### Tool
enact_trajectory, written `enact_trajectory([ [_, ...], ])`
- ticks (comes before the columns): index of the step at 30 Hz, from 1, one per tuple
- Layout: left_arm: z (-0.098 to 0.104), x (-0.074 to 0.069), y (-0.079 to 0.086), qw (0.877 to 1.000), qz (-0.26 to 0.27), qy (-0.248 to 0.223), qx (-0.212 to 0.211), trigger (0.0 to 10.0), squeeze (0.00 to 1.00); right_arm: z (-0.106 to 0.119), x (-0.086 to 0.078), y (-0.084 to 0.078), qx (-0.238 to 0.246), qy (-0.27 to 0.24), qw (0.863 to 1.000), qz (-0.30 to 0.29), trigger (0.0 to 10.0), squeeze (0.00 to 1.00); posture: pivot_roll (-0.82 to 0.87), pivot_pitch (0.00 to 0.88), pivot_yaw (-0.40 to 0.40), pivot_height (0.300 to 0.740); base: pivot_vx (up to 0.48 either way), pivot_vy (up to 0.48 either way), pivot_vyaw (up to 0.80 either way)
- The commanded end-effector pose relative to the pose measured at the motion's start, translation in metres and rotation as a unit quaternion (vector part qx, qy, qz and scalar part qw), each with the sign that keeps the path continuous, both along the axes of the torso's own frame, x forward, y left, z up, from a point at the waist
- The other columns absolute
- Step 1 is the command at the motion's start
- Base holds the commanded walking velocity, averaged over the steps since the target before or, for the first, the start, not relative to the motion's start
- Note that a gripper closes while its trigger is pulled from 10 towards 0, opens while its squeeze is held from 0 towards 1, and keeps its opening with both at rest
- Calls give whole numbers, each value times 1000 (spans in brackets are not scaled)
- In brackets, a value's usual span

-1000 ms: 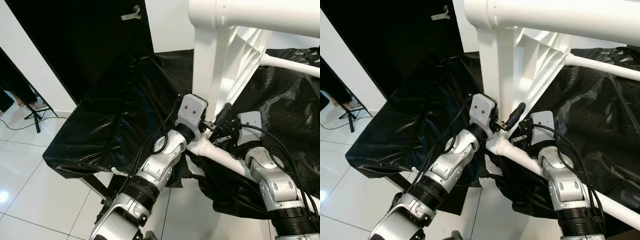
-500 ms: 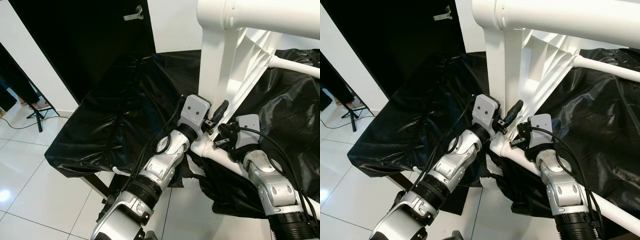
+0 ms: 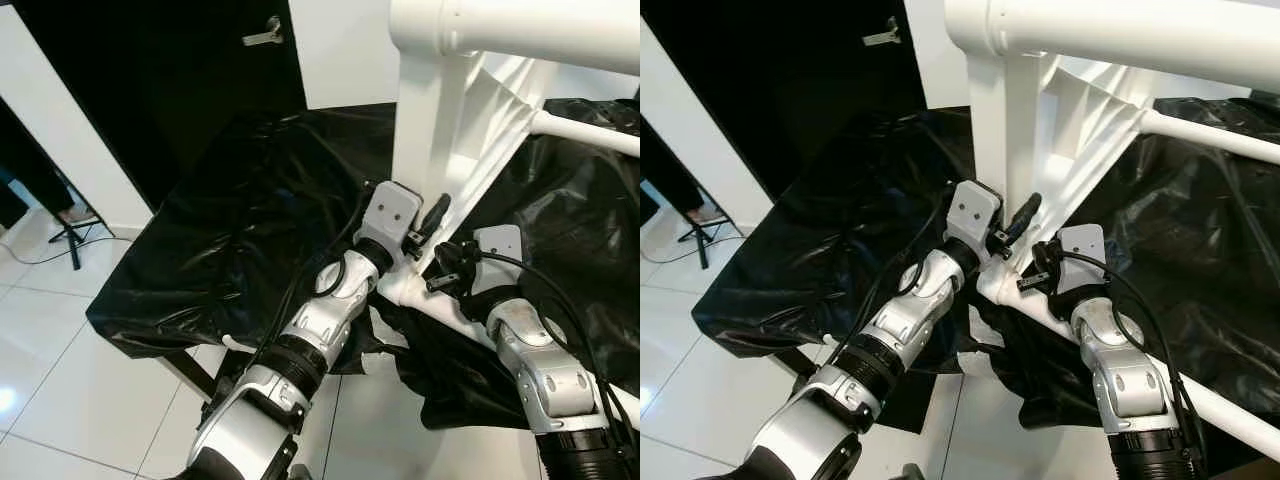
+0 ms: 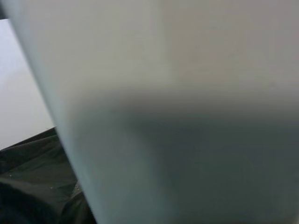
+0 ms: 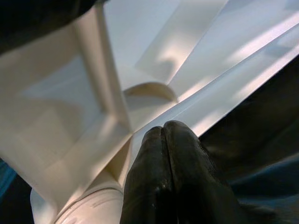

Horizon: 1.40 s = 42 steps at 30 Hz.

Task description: Building children table

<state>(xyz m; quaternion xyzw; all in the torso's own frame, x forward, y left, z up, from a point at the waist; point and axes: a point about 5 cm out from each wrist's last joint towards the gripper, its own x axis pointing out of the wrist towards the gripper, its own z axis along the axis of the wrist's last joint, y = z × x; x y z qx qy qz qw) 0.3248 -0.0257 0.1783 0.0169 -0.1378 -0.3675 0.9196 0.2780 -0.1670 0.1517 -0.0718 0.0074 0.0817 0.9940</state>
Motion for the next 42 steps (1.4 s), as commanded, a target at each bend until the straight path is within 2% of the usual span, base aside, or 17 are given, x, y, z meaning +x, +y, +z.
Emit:
enact_trajectory([
  [1, -25, 8, 14, 996, 55, 40, 54, 0, 0, 6, -1, -1, 4, -13, 1000, -15, 10000, 0, 10, 0, 136, 740, 0, 0, 0],
  [2, -25, 8, 14, 996, 55, 40, 54, 0, 0, 6, -1, -1, 4, -13, 1000, -15, 10000, 0, 10, 0, 136, 740, 0, 0, 0],
  [3, -26, 10, 19, 995, 68, 43, 53, 0, 0, 12, -4, -13, 1, -30, 996, -81, 10000, 0, 11, 0, 135, 740, 0, 0, 0],
  [4, -26, 10, 19, 995, 68, 43, 53, 0, 0, 12, -4, -13, 1, -30, 996, -81, 10000, 0, 11, 0, 135, 740, 0, 0, 0],
  [5, -27, 13, 23, 994, 82, 46, 53, 0, 0, 14, -10, -26, -17, -42, 988, -150, 10000, 0, 11, 0, 132, 740, 0, 0, 0],
  [7, -30, 19, 32, 990, 116, 57, 51, 0, 0, 13, -28, -42, -46, -48, 968, -241, 10000, 0, 0, 0, 134, 740, 0, 0, 0],
  [12, -31, 21, 35, 988, 130, 59, 51, 0, 0, 16, -32, -41, -49, -53, 967, -246, 10000, 0, -6, 0, 135, 740, 0, 0, 0],
  [15, -35, 29, 47, 978, 185, 70, 59, 0, 0, 34, -38, -37, -52, -82, 965, -245, 10000, 0, -11, 0, 136, 740, 0, 0, 0],
  [19, -37, 31, 55, 973, 212, 73, 56, 0, 0, 38, -43, -37, -57, -93, 963, -247, 10000, 0, -5, 0, 134, 740, 0, 0, 0],
  [20, -39, 32, 65, 968, 235, 76, 49, 0, 0, 33, -47, -36, -57, -85, 964, -246, 10000, 0, 3, 0, 132, 740, 0, 0, 0],
  [26, -49, 31, 86, 956, 276, 94, 42, 0, 0, 28, -52, -35, -57, -72, 963, -255, 10000, 0, 14, 0, 130, 740, 0, 0, 0],
  [29, -60, 28, 102, 946, 300, 115, 40, 0, 0, 27, -54, -32, -44, -68, 967, -241, 10000, 0, 20, 0, 129, 740, 0, 0, 0],
  [30, -60, 28, 102, 946, 300, 115, 40, 0, 0, 27, -54, -32, -44, -68, 967, -241, 10000, 0, 20, 0, 129, 740, 0, 0, 0],
  [32, -65, 27, 116, 938, 323, 119, 40, 0, 0, 26, -60, -29, -42, -66, 971, -226, 10000, 0, 27, 0, 125, 740, 0, 0, 0],
  [33, -65, 27, 116, 938, 323, 119, 40, 0, 0, 26, -60, -29, -42, -66, 971, -226, 10000, 0, 27, 0, 125, 740, 0, 0, 0],
  [38, -71, 21, 147, 919, 373, 121, 41, 0, 0, 16, -71, -34, -56, -44, 971, -228, 10000, 0, 36, 0, 119, 740, 0, 0, 0],
  [42, -75, 16, 161, 909, 395, 122, 41, 0, 0, 17, -70, -38, -59, -46, 970, -233, 10000, 0, 42, 0, 117, 740, 0, 0, 0],
])
